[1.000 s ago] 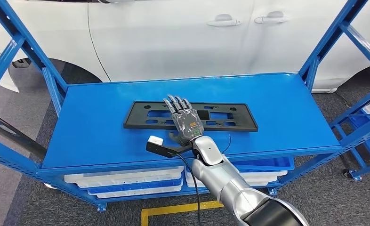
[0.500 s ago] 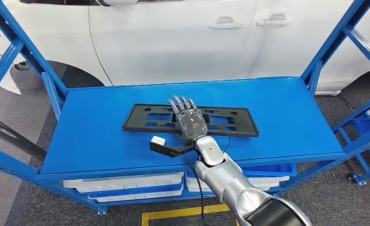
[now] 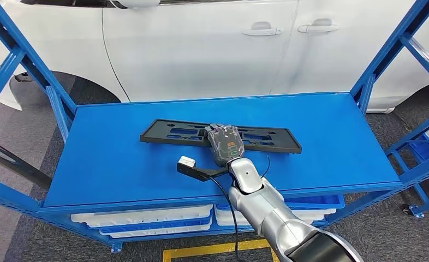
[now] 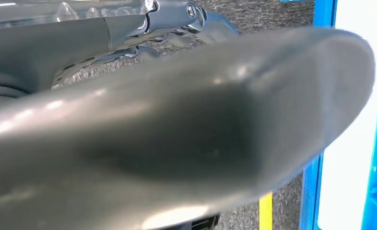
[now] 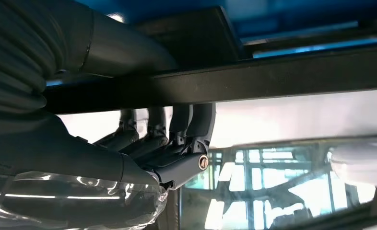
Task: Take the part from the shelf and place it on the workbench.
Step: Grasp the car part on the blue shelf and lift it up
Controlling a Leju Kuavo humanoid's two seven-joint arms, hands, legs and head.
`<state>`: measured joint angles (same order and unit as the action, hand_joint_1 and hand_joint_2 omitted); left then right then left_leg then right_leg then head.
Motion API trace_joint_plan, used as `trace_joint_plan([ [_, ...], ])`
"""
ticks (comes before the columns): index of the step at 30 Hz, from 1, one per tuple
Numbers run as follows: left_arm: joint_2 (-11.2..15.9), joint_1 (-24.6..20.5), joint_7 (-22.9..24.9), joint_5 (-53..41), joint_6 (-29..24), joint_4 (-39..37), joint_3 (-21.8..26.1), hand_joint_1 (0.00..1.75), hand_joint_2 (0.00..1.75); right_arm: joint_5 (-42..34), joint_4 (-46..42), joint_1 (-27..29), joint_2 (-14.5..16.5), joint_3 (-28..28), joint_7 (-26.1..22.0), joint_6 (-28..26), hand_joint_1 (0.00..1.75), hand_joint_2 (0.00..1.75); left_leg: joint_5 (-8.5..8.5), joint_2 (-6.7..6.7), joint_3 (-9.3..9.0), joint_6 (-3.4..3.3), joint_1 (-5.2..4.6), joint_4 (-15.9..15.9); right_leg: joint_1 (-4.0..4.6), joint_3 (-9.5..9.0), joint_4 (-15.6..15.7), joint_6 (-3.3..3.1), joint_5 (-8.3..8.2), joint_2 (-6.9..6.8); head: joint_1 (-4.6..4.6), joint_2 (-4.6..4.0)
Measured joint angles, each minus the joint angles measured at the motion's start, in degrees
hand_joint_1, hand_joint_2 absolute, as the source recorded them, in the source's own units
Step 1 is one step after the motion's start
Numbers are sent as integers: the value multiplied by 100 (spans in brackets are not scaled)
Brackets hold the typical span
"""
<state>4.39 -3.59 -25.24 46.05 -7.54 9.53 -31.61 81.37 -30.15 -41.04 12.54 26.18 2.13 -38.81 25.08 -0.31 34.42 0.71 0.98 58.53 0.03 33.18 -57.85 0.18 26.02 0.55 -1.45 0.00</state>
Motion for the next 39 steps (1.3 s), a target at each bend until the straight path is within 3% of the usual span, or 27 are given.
trace_joint_plan([
  [3,-2,2,-73,54,8,0,10,0,0,-21,-104,-12,-11,-8,-54,48,175,175,-15,16,-36,-99,29,-50,-14,94,-246,83,181,-8,21,0],
  [5,-1,-3,-125,77,8,0,21,0,0,-24,-142,2,-17,-10,-85,75,175,175,-15,26,-45,-140,27,-63,-29,430,-929,123,511,-19,41,0],
  [7,1,3,-188,83,21,0,27,0,87,-22,-158,41,-25,-10,-107,80,175,175,-9,28,-46,-153,20,-58,-41,775,-1577,138,705,-22,41,0],
  [8,1,7,-233,85,38,0,28,0,131,-22,-174,57,-30,-10,-114,81,175,175,-6,26,-48,-155,18,-54,-42,823,-1631,135,653,-22,41,0],
  [9,0,11,-287,89,63,1,28,0,175,-21,-198,66,-35,-11,-120,84,175,175,-2,21,-53,-153,17,-49,-42,752,-1448,120,500,-22,42,0],
  [11,-8,11,-391,100,122,1,28,0,175,-22,-267,70,-42,-14,-134,92,175,175,9,12,-68,-137,9,-42,-28,387,-653,61,113,-22,41,0],
  [13,-22,8,-470,115,173,1,28,0,175,-30,-339,78,-44,-18,-168,97,175,175,18,9,-73,-94,-5,-40,5,125,-83,13,-78,-28,38,0],
  [16,-28,8,-559,125,235,0,28,0,175,-56,-443,118,-52,-31,-230,98,175,175,18,10,-80,-1,-4,-63,15,84,32,-40,-108,-31,37,-1],
  [18,-30,10,-595,124,255,1,28,0,175,-90,-518,136,-54,-36,-258,104,175,175,138,13,-21,51,0,96,-21,47,97,-99,-144,-44,33,-1],
  [21,-33,15,-607,122,256,0,26,0,175,-124,-579,169,-55,-38,-281,122,175,175,647,14,425,115,14,1096,-28,26,126,-148,-155,-58,23,0],
  [22,-33,19,-606,122,251,0,26,0,175,-131,-594,192,-56,-40,-295,119,175,175,745,15,569,135,20,1403,-26,25,123,-151,-152,-57,24,0],
  [23,-32,24,-603,122,244,0,26,0,175,-144,-614,213,-57,-43,-314,109,175,175,734,15,627,150,26,1523,-26,25,117,-151,-146,-54,25,0],
  [24,-31,27,-597,122,234,0,26,0,175,-172,-646,229,-58,-46,-342,94,175,175,612,16,580,160,34,1415,-29,24,105,-143,-138,-46,23,0],
  [27,-22,18,-608,137,213,0,27,0,175,-469,-856,265,-67,-69,-543,77,175,175,111,23,100,152,50,372,-27,35,24,-77,-84,-18,21,-2],
  [29,-21,10,-734,193,207,0,29,0,175,-1132,-1178,348,-88,-121,-947,170,175,175,53,16,-42,87,40,39,-1,69,-18,-21,-65,-11,28,-1],
  [31,-23,14,-903,308,142,0,53,0,175,-2316,-1710,493,-125,-202,-1595,438,175,175,61,5,-36,0,30,28,7,85,-19,29,-66,-10,35,-1],
  [33,-26,19,-1001,437,43,0,114,0,175,-3693,-2410,646,-172,-302,-2227,778,175,175,47,8,-42,-73,38,9,-14,137,-153,86,44,-16,44,-1],
  [34,-27,16,-1020,496,22,0,150,0,175,-4344,-2774,723,-196,-359,-2477,941,175,175,41,11,-44,-108,43,-1,-24,240,-387,116,190,-20,49,-1],
  [37,-27,20,-1004,643,50,-1,257,0,175,-5975,-3756,1031,-279,-514,-3022,1371,175,175,48,7,-42,-165,29,-2,-40,780,-1527,164,694,-26,61,-1],
  [38,-29,27,-990,673,58,-1,290,0,175,-6431,-4057,1139,-309,-557,-3140,1525,175,175,50,0,-43,-171,22,-2,-40,881,-1712,163,710,-26,61,-1],
  [39,-32,33,-978,696,57,0,317,0,175,-6827,-4339,1223,-337,-593,-3212,1695,175,175,53,-7,-45,-172,16,-1,-39,872,-1658,149,610,-26,62,-1],
])
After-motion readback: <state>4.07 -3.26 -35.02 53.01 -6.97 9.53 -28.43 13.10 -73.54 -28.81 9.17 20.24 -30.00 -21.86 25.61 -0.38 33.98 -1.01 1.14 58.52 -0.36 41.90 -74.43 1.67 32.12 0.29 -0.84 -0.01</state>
